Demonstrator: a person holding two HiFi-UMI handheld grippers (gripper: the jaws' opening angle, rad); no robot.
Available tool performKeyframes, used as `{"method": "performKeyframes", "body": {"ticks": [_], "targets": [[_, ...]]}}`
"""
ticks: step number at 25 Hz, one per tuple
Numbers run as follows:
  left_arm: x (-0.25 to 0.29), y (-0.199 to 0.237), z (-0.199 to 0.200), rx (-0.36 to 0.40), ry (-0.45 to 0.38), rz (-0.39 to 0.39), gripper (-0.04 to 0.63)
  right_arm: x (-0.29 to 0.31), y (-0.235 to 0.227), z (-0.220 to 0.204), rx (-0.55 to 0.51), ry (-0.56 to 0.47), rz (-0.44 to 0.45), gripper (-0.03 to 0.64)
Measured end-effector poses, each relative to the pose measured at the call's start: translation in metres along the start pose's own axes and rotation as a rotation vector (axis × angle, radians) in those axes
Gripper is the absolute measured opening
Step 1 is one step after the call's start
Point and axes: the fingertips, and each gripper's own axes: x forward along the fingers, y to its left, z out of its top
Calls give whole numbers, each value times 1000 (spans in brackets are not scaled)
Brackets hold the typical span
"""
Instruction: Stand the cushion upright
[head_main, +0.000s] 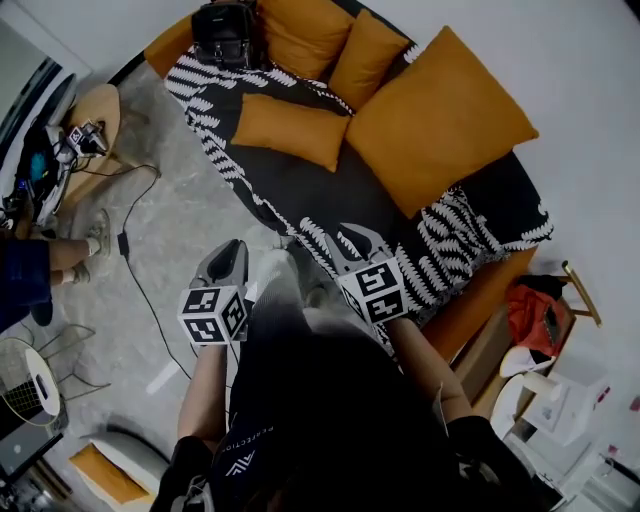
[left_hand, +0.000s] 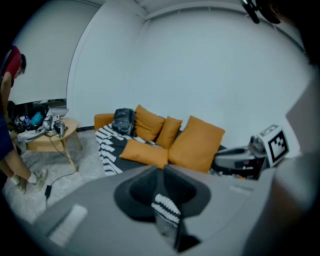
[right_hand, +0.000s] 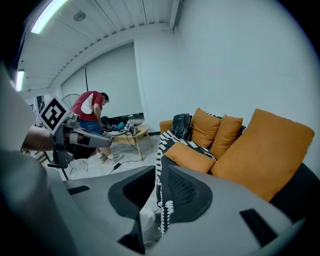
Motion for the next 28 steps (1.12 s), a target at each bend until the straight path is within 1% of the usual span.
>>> {"method": "performKeyframes", "body": {"ticks": [4, 8, 11, 21, 28], "targets": [[25, 0, 11, 13, 17, -36, 62, 12, -17, 2, 29, 11, -26, 77], [54, 13, 28, 28, 31, -47, 91, 31, -35, 7, 60, 27, -50, 95], [80, 26, 30, 32, 66, -56, 96, 48, -51, 7, 84, 45, -75, 104], [170, 72, 48, 88, 170, -95, 107, 121, -107, 12, 160, 106, -147, 132], [227, 105, 44, 144, 233, -100, 132, 175, -136, -8, 166, 190, -155, 172]]}}
